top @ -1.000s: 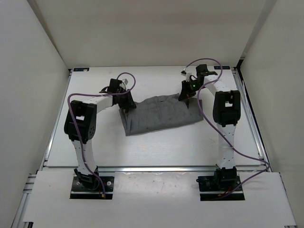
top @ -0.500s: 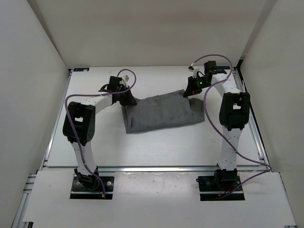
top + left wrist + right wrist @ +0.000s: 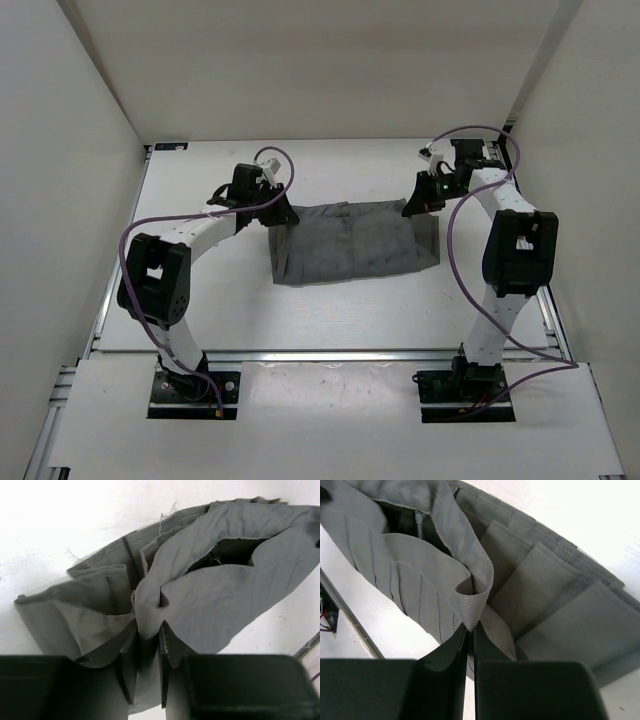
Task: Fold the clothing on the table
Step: Fold the skirt
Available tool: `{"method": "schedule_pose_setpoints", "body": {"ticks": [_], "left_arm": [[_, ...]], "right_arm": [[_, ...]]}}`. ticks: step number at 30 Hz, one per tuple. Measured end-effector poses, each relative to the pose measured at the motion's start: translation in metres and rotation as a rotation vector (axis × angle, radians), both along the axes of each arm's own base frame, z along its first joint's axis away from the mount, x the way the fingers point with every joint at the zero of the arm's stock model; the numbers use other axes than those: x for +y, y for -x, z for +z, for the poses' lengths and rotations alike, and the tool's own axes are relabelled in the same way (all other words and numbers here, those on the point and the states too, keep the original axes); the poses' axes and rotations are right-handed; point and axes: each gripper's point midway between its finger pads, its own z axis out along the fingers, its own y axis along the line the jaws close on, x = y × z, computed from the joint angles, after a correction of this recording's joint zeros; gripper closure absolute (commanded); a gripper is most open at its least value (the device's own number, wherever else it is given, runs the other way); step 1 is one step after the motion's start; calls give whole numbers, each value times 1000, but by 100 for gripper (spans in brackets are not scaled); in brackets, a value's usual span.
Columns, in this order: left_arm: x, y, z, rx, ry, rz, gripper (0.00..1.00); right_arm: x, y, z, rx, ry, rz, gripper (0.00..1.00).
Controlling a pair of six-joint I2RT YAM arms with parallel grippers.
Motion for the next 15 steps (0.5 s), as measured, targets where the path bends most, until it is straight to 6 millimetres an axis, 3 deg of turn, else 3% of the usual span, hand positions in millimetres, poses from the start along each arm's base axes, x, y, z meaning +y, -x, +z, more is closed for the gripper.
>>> {"method": "schedule_pose_setpoints", "body": {"ticks": [4, 7, 15], "left_arm": [[5, 8, -13, 36, -8, 7, 58], [6, 6, -12, 28, 0, 8, 54], [1, 0, -3, -14, 31, -8, 58]], "right_arm": [[0, 7, -9, 23, 8, 2, 100], [-1, 9, -9, 17, 24, -3, 100], [-3, 21, 21, -68, 37, -23, 99]]}}
